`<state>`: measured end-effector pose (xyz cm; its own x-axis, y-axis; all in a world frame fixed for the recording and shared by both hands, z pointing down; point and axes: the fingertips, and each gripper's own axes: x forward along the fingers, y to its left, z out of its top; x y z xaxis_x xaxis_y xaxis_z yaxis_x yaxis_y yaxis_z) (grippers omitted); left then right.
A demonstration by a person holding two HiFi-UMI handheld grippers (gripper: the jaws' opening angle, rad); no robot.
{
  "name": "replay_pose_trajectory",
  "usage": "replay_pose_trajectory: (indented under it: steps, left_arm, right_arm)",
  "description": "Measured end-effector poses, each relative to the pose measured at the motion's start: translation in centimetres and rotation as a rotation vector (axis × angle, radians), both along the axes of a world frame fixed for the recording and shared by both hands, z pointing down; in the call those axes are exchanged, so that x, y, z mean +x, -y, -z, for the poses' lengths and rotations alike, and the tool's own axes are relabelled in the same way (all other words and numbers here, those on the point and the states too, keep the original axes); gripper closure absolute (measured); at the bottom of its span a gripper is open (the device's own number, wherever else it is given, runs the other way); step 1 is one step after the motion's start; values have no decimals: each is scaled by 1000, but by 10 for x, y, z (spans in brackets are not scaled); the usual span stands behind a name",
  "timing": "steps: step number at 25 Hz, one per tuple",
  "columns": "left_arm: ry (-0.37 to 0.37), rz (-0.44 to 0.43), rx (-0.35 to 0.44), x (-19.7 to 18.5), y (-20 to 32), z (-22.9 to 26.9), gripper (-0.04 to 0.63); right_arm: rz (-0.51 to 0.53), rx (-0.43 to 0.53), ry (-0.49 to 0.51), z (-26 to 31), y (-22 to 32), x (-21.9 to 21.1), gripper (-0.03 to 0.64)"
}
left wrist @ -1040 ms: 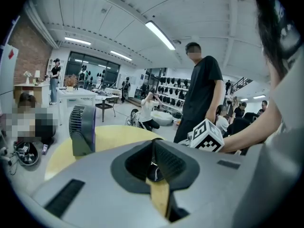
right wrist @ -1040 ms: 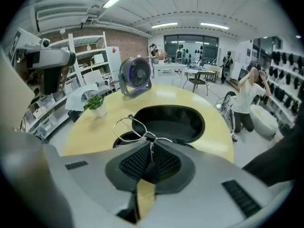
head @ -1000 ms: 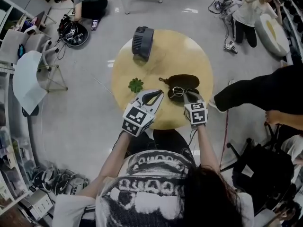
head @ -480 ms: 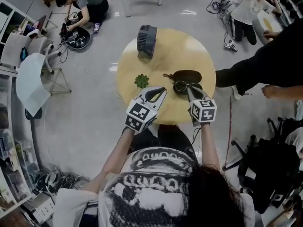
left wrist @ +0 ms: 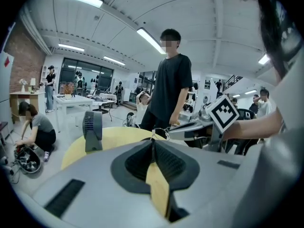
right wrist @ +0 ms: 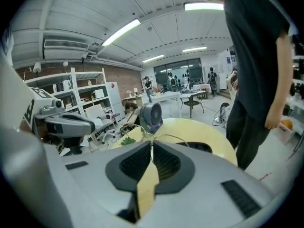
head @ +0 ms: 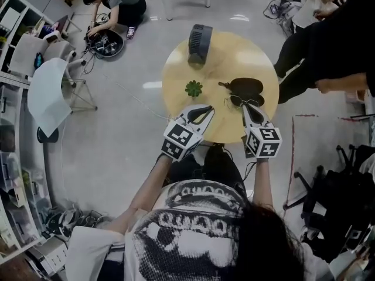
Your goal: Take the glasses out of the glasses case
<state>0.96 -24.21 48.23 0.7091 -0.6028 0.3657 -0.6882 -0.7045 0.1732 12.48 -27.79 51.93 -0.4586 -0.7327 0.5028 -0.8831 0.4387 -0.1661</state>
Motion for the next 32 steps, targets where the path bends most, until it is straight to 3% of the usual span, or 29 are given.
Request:
replay_pose_trajectory:
  steps: [11,23,32]
  left_arm:
    - [-4,-23,-24,-56,-82,-7,572]
    - [-28,4,-36,-60,-127,-11,571]
    - [-55,122,-50,-46,-156,-8,572]
  right_arm:
    - [-61,59,32,30,-88,-45,600]
    - [-14,44,17,31,-139,-54,600]
    - [84,42,23,39,-177,-39,600]
